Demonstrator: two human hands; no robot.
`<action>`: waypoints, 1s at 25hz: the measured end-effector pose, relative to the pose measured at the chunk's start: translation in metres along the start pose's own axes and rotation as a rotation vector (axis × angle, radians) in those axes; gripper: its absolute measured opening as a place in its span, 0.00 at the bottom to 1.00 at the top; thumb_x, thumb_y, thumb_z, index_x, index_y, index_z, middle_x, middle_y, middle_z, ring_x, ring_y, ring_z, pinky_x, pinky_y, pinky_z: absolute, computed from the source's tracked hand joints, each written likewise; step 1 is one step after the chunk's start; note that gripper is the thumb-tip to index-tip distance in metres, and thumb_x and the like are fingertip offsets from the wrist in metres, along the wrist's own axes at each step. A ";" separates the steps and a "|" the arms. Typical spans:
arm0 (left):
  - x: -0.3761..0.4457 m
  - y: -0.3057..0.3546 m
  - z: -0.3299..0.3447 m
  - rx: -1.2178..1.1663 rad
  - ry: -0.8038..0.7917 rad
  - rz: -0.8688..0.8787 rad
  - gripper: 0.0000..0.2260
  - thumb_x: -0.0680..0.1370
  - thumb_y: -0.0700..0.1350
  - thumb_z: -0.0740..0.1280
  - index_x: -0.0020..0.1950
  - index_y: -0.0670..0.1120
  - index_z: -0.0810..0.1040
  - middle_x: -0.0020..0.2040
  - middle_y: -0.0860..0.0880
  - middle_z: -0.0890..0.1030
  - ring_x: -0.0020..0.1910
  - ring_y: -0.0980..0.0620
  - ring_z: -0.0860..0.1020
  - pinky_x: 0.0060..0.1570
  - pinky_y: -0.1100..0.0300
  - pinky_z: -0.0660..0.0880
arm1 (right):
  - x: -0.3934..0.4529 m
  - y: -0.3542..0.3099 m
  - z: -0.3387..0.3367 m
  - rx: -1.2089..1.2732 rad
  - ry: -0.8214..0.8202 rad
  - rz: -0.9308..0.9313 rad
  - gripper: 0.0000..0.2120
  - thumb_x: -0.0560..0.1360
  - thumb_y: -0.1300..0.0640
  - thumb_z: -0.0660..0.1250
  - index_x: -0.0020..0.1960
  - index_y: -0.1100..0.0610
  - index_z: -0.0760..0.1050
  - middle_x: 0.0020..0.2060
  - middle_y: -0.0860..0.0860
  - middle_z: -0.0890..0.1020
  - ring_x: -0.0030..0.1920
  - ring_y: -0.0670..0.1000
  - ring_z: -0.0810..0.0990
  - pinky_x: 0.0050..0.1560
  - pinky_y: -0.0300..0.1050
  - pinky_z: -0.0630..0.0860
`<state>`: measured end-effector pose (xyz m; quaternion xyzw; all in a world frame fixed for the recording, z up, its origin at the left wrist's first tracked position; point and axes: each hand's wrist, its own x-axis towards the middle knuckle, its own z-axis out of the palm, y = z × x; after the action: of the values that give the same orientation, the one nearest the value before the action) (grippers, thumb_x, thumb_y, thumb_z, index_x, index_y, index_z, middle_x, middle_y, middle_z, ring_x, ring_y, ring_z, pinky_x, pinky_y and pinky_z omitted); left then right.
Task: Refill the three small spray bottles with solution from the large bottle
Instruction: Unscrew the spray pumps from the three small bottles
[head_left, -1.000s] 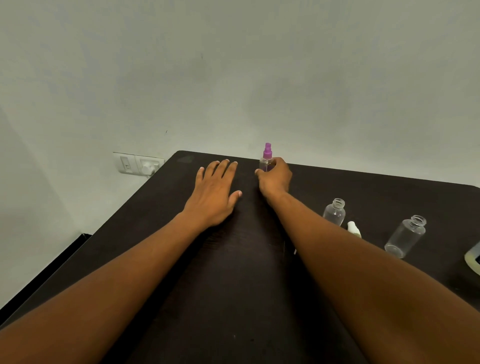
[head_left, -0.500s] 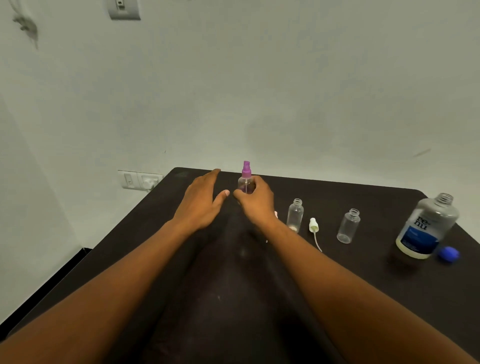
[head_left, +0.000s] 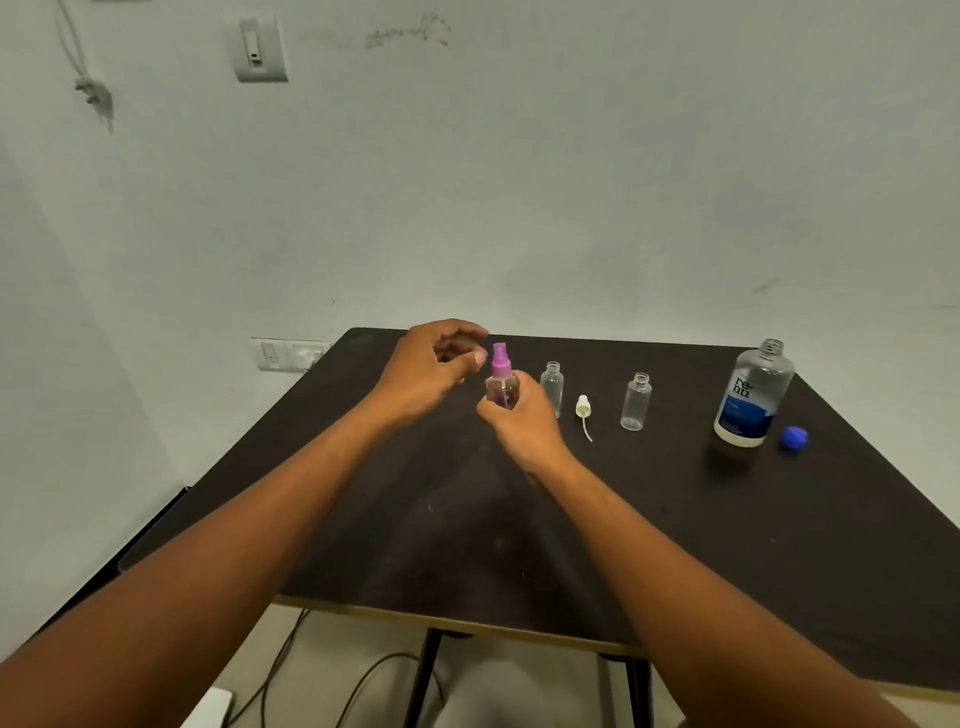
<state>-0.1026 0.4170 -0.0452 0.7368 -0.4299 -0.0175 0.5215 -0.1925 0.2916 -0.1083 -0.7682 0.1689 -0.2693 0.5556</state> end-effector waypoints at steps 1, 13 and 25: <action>-0.001 0.007 0.002 -0.051 -0.026 0.003 0.12 0.79 0.42 0.73 0.63 0.49 0.82 0.54 0.51 0.86 0.54 0.55 0.84 0.56 0.58 0.81 | -0.005 -0.001 -0.002 -0.011 -0.011 -0.001 0.08 0.74 0.59 0.71 0.49 0.51 0.73 0.38 0.46 0.76 0.35 0.43 0.74 0.34 0.32 0.70; -0.009 0.032 0.027 0.058 0.153 -0.140 0.13 0.67 0.48 0.83 0.44 0.45 0.85 0.38 0.50 0.86 0.36 0.57 0.83 0.41 0.63 0.82 | -0.026 -0.010 0.002 -0.005 0.006 -0.017 0.12 0.76 0.61 0.69 0.51 0.46 0.72 0.44 0.46 0.80 0.43 0.44 0.80 0.36 0.30 0.71; 0.000 0.030 0.021 -0.017 0.050 -0.088 0.08 0.71 0.41 0.80 0.47 0.43 0.85 0.40 0.49 0.86 0.37 0.58 0.85 0.43 0.64 0.82 | -0.023 -0.001 0.002 0.005 -0.008 0.003 0.10 0.76 0.60 0.69 0.49 0.47 0.72 0.42 0.48 0.78 0.40 0.45 0.77 0.39 0.37 0.72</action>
<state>-0.1306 0.3984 -0.0315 0.7508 -0.3839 -0.0255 0.5369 -0.2097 0.3064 -0.1130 -0.7678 0.1673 -0.2655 0.5585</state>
